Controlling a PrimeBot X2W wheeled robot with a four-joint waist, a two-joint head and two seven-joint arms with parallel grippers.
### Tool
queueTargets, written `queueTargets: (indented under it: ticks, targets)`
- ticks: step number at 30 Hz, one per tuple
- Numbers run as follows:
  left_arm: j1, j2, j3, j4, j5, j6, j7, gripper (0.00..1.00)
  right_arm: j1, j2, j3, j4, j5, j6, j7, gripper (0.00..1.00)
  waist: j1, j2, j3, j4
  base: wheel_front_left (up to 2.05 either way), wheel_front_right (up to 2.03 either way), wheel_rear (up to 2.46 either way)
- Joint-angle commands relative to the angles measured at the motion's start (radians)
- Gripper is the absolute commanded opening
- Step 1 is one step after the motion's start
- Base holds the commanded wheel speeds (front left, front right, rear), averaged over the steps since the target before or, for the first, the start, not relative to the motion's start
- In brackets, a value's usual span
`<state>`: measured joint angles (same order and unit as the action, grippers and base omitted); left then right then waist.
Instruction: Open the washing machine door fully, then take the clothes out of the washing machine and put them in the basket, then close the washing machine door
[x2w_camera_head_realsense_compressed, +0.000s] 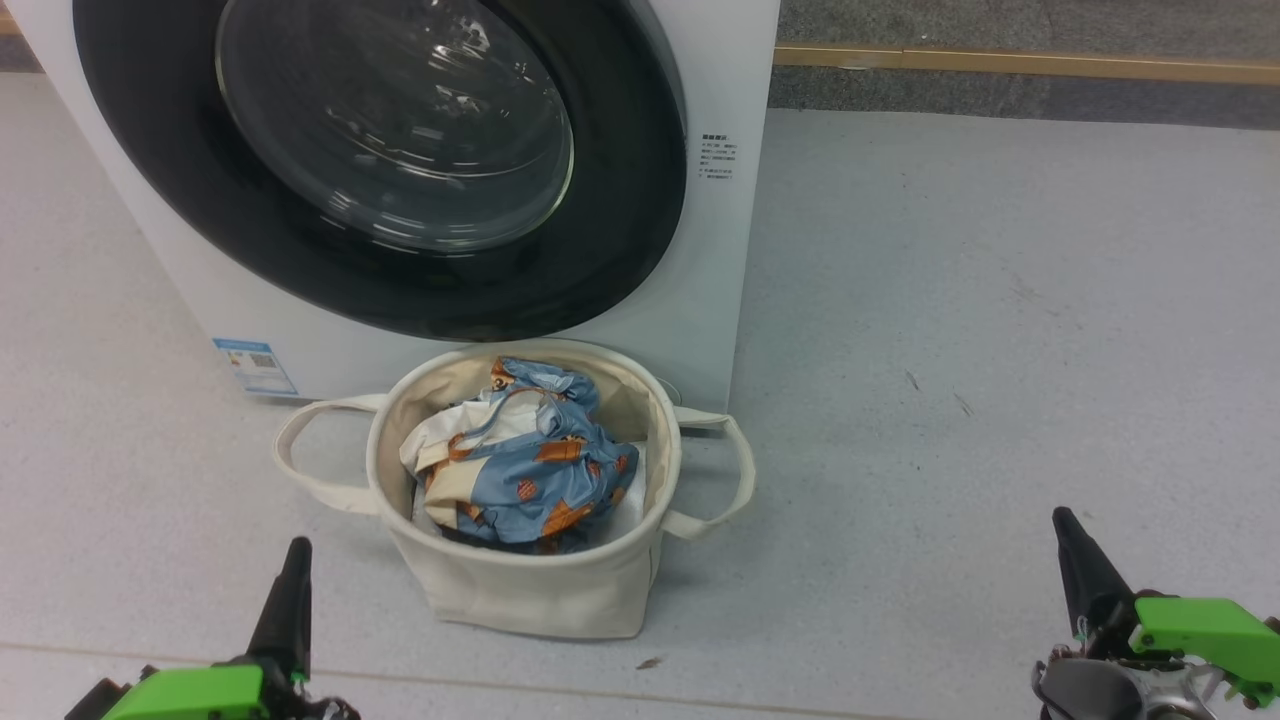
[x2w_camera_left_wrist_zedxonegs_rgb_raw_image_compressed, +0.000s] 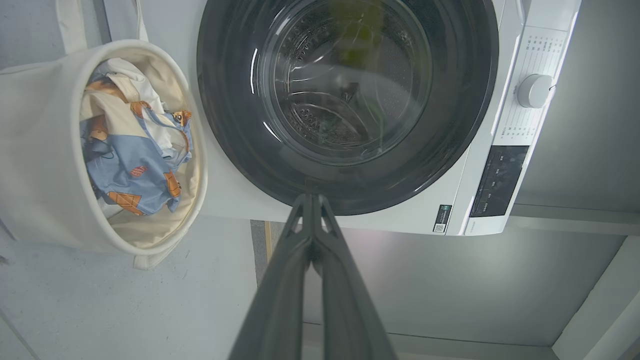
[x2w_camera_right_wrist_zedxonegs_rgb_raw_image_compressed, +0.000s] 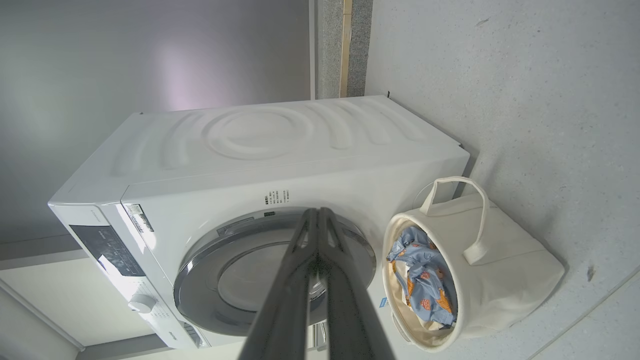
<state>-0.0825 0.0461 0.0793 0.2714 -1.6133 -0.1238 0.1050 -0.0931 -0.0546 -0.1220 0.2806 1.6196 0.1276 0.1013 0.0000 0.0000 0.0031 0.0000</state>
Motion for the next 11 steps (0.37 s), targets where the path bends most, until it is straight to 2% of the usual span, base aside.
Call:
queueTargets:
  ticks: [1, 11]
  targets:
    - [-0.025, 0.006, 0.034, -0.026, 0.004, -0.007, 0.007, 0.0, -0.014, -0.002, 0.016, -0.036, -0.005, 0.003, 0.006, 0.0, 0.0, 0.0, 0.0, 0.0, 0.0, 0.0, 0.0]
    - [-0.025, 0.005, 0.034, -0.026, 0.004, -0.007, 0.008, 0.0, -0.014, -0.001, 0.015, -0.036, -0.006, 0.003, 0.007, 0.0, 0.0, 0.0, 0.0, 0.0, 0.0, 0.0, 0.0]
